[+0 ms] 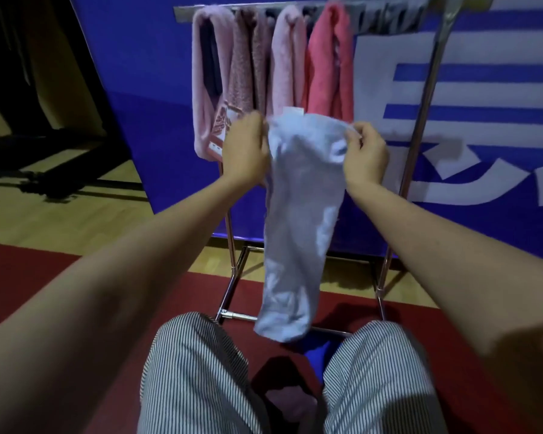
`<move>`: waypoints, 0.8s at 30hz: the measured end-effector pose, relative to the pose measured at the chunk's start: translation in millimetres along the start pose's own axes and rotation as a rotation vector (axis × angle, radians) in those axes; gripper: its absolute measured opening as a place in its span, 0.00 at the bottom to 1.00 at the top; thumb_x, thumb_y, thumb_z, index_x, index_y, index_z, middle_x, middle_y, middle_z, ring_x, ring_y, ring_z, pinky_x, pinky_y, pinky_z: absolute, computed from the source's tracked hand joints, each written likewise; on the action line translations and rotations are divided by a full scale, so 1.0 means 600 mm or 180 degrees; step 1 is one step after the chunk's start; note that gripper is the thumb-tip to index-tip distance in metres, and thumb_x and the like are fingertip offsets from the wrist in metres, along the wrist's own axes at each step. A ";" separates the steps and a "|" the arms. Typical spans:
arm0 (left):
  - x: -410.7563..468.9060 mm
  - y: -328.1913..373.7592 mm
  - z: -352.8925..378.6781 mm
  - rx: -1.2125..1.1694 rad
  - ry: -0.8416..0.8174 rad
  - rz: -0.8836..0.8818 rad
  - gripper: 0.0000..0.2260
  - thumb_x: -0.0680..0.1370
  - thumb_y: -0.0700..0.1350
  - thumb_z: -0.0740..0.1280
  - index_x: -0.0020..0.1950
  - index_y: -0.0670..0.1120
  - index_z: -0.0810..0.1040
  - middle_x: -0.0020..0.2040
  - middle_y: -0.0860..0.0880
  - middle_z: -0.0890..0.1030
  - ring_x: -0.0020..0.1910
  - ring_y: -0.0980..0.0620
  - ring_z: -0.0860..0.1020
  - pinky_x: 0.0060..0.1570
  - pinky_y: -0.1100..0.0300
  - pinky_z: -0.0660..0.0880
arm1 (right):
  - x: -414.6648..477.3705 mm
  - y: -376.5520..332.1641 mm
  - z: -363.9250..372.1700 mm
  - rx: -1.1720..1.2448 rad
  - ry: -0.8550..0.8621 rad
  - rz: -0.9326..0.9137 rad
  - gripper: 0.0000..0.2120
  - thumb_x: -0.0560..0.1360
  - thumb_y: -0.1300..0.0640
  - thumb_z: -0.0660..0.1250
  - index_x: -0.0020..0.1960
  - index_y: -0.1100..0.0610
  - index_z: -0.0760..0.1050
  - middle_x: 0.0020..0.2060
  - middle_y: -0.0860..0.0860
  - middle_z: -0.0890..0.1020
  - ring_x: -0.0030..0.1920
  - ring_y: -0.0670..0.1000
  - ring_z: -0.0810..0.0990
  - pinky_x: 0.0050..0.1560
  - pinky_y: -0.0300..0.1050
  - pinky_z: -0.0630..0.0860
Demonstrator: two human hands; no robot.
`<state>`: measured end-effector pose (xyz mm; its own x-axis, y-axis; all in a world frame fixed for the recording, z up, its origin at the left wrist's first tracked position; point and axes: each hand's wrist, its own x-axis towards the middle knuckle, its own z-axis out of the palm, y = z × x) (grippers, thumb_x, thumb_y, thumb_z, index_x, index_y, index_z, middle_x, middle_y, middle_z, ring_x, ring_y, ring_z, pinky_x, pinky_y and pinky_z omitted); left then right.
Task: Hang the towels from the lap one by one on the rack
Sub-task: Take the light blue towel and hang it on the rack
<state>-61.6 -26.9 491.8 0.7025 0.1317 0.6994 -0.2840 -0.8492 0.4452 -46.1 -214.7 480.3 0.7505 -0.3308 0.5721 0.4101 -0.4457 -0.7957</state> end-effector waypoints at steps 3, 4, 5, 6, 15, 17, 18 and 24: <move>-0.015 -0.038 0.006 0.0604 -0.0702 0.0053 0.05 0.71 0.35 0.57 0.40 0.44 0.67 0.43 0.39 0.77 0.43 0.40 0.74 0.34 0.53 0.62 | 0.000 0.018 -0.019 -0.0661 -0.0740 0.0022 0.09 0.75 0.58 0.63 0.49 0.59 0.80 0.46 0.58 0.83 0.51 0.58 0.79 0.60 0.50 0.70; -0.013 -0.045 0.004 0.0651 -0.0702 0.0203 0.05 0.71 0.34 0.58 0.39 0.44 0.66 0.42 0.39 0.76 0.42 0.41 0.73 0.33 0.53 0.61 | -0.002 0.024 -0.025 -0.0760 -0.0829 -0.0008 0.08 0.74 0.58 0.64 0.48 0.59 0.81 0.46 0.57 0.84 0.51 0.58 0.79 0.60 0.50 0.70; -0.009 -0.046 0.001 0.0622 -0.0719 0.0337 0.05 0.72 0.36 0.57 0.38 0.44 0.65 0.41 0.40 0.75 0.40 0.43 0.71 0.32 0.54 0.61 | -0.001 0.029 -0.029 -0.0726 -0.0852 0.0004 0.08 0.74 0.58 0.64 0.48 0.58 0.81 0.46 0.57 0.84 0.50 0.58 0.79 0.59 0.50 0.71; -0.007 -0.045 -0.002 0.0555 -0.0766 0.0419 0.04 0.72 0.38 0.56 0.37 0.44 0.64 0.38 0.41 0.73 0.38 0.45 0.70 0.32 0.55 0.60 | -0.001 0.032 -0.031 -0.0646 -0.0877 0.0054 0.08 0.73 0.59 0.65 0.47 0.58 0.81 0.45 0.57 0.84 0.50 0.57 0.80 0.59 0.51 0.72; -0.001 -0.030 0.005 0.0966 -0.1436 0.0032 0.04 0.76 0.37 0.57 0.42 0.41 0.68 0.47 0.37 0.77 0.47 0.37 0.75 0.37 0.52 0.66 | -0.004 0.018 -0.015 -0.0901 -0.1185 0.0831 0.14 0.69 0.65 0.61 0.25 0.56 0.67 0.24 0.51 0.69 0.29 0.52 0.69 0.32 0.42 0.66; -0.016 -0.021 0.021 0.0833 -0.1474 -0.0414 0.07 0.76 0.38 0.57 0.45 0.37 0.73 0.50 0.36 0.78 0.50 0.36 0.76 0.41 0.51 0.68 | -0.015 0.011 -0.003 -0.1100 -0.1153 0.1179 0.06 0.70 0.66 0.60 0.35 0.61 0.74 0.33 0.55 0.75 0.37 0.57 0.77 0.35 0.43 0.68; -0.025 -0.018 0.029 0.0729 -0.1469 -0.0666 0.09 0.75 0.38 0.57 0.47 0.36 0.75 0.51 0.35 0.79 0.51 0.35 0.77 0.42 0.50 0.70 | -0.022 0.009 0.004 -0.1162 -0.1149 0.1302 0.06 0.70 0.65 0.61 0.44 0.63 0.76 0.39 0.58 0.78 0.43 0.59 0.79 0.37 0.43 0.70; -0.082 0.010 0.074 0.0278 -0.1464 -0.1382 0.13 0.77 0.42 0.59 0.56 0.36 0.74 0.57 0.35 0.77 0.56 0.35 0.76 0.50 0.49 0.73 | -0.071 0.022 0.047 -0.0927 -0.1506 0.1761 0.11 0.73 0.63 0.62 0.54 0.66 0.75 0.53 0.64 0.80 0.46 0.60 0.79 0.30 0.42 0.69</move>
<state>-68.6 -61.0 435.2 0.9555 0.2567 0.1454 0.1301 -0.8089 0.5733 -57.8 -183.1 439.8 0.9740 -0.2081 -0.0900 -0.1913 -0.5413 -0.8188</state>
